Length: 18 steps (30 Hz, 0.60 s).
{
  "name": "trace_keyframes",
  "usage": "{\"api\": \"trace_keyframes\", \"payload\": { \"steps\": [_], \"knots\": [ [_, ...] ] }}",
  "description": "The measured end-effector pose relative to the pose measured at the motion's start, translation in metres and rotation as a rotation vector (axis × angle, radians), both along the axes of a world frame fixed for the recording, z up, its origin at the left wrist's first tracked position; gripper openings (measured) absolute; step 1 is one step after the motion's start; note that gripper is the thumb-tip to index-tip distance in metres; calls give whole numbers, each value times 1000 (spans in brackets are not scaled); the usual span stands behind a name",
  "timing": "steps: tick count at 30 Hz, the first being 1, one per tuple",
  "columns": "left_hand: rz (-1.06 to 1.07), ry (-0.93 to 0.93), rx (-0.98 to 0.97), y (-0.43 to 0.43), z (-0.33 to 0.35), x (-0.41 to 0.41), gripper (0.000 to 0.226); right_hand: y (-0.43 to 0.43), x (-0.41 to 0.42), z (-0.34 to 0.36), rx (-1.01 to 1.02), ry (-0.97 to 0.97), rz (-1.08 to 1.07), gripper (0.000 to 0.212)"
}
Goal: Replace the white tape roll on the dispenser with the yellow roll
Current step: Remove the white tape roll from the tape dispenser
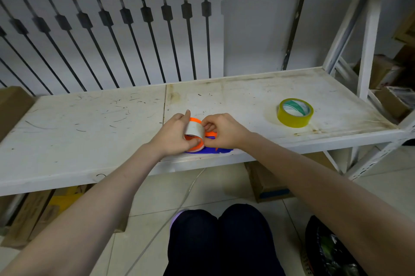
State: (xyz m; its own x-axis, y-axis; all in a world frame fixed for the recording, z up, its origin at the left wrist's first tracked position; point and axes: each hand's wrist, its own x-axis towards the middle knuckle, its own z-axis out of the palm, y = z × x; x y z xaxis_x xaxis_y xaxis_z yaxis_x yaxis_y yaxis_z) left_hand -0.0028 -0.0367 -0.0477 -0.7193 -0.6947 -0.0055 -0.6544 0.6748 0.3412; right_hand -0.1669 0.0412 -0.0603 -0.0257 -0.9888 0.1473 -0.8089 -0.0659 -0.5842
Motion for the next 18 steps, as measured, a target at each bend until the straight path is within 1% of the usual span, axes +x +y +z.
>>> {"api": "trace_keyframes", "payload": {
  "steps": [5, 6, 9, 10, 13, 18],
  "knots": [
    [20, -23, -67, 4, 4, 0, 93, 0, 13, -12, -81, 84, -72, 40],
    [35, -17, -93, 6, 3, -1, 89, 0, 14, -14, -89, 90, -75, 40],
    [55, 44, -164, 8, -3, -2, 62, 0, 12, -14, -83, 104, -51, 42],
    [51, 52, -178, 8, -5, -2, 56, 0, 11, -13, -79, 109, -38, 43],
    [42, 56, -204, 6, -8, 0, 56, -2, 8, -9, -55, 117, -2, 46],
    [55, 75, -238, 6, -9, -1, 53, -5, 10, -11, -76, 134, 4, 43]
  ]
}}
